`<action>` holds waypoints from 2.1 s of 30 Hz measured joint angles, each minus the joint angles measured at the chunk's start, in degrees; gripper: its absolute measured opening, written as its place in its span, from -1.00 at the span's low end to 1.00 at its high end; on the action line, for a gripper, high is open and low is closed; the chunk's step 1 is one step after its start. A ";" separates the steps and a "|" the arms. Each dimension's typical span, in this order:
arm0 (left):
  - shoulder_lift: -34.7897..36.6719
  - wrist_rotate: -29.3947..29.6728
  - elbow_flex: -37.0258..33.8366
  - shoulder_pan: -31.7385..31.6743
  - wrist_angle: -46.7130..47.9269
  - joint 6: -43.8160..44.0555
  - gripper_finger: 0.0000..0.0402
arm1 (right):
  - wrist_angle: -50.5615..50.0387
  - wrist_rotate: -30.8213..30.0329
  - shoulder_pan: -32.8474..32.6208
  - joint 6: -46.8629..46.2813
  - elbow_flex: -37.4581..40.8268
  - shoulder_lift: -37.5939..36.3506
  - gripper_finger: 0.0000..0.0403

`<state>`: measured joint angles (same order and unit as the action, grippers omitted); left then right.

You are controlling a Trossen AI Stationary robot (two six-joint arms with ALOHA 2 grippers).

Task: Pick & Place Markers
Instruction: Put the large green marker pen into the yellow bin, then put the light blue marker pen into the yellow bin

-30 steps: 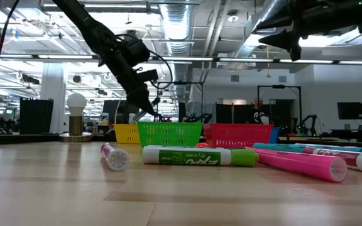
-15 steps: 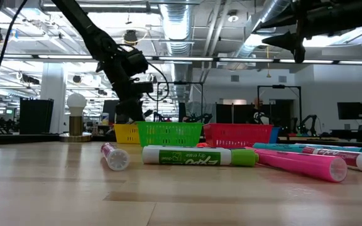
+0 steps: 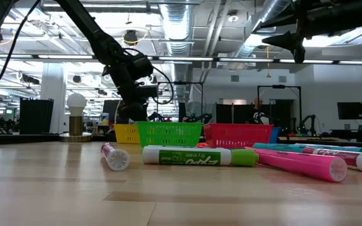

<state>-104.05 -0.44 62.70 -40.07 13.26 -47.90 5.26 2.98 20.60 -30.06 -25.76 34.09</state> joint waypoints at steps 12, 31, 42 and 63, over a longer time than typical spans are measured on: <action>0.00 0.21 0.00 -0.20 -0.35 -0.12 -0.60 | 0.00 0.00 0.00 0.02 -0.02 0.00 -0.13; 0.47 0.77 0.00 -0.19 -5.37 0.09 -0.20 | 0.79 -0.02 0.00 0.02 -0.09 0.00 -0.10; 1.42 0.87 -0.02 -0.22 -5.95 0.11 -0.23 | 0.81 -0.01 0.00 0.00 -0.09 0.00 -0.12; 32.98 -0.27 -0.07 18.06 17.91 45.54 -0.34 | 1.04 -0.01 0.04 0.02 -0.09 0.00 -0.11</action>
<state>-71.07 -0.71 62.63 -22.02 31.17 -2.36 6.30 2.97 20.64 -30.04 -25.85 34.09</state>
